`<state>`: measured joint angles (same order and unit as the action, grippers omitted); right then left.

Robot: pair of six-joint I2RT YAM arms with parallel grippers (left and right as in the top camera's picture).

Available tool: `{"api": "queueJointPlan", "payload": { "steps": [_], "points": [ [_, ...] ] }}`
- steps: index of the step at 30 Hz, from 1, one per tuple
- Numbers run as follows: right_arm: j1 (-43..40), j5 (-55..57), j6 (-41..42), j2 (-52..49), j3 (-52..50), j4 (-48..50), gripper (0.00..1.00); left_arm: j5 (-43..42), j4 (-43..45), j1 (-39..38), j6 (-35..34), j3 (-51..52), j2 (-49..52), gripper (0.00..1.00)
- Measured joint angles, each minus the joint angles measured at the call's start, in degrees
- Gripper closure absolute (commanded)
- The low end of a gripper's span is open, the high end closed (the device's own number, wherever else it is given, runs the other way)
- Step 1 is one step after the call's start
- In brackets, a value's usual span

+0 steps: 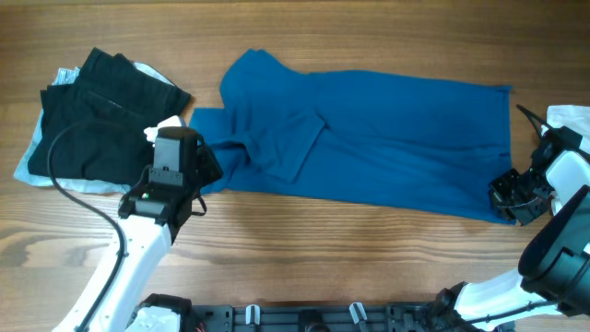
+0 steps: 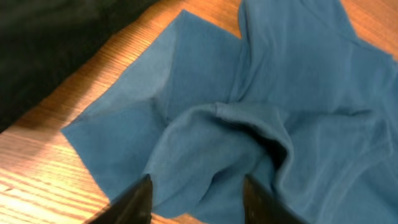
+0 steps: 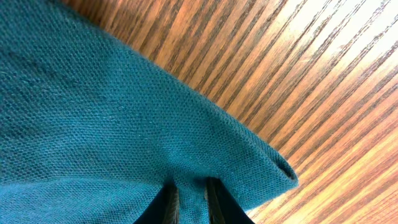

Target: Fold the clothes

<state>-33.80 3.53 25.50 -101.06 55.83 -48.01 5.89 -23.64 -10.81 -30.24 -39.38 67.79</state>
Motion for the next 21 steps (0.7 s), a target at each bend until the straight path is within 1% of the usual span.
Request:
{"api": "queueJointPlan", "payload": {
  "steps": [3,6,7,8,10,12,17,19,21],
  "points": [
    [0.0,-0.1,0.0,0.0,0.0,0.0,0.84,-0.5,3.3,0.0,0.4,0.0,6.3,0.67],
    [-0.1,-0.1,0.0,0.0,-0.1,0.1,0.84,-1.9,7.3,0.0,1.1,0.0,14.4,0.67],
    [0.0,-0.1,0.0,0.0,-0.1,0.1,0.83,-2.1,8.0,0.0,1.4,0.0,17.4,0.69],
    [-0.1,-0.2,0.0,0.0,-0.1,0.1,0.84,-2.4,8.3,0.1,1.7,0.0,20.3,0.76],
    [-0.1,-0.2,0.0,0.0,-0.1,0.1,0.83,-2.6,7.9,0.4,1.8,-0.2,22.5,0.78],
    [-0.1,-0.2,0.0,0.0,-0.1,0.2,0.83,-3.4,5.3,1.6,2.3,-1.8,23.5,0.83],
    [-0.1,-0.3,0.0,0.0,-0.1,0.2,0.83,-4.7,-7.1,5.7,1.6,-4.3,23.5,0.83],
    [-0.1,-0.3,0.0,0.0,-0.1,0.2,0.83,-6.6,-10.5,8.5,0.7,-4.3,23.1,0.91],
    [-0.1,-0.2,-0.1,0.0,-0.1,0.2,0.83,-9.0,-11.6,10.3,0.1,-4.4,23.1,0.93]
  ]
}}
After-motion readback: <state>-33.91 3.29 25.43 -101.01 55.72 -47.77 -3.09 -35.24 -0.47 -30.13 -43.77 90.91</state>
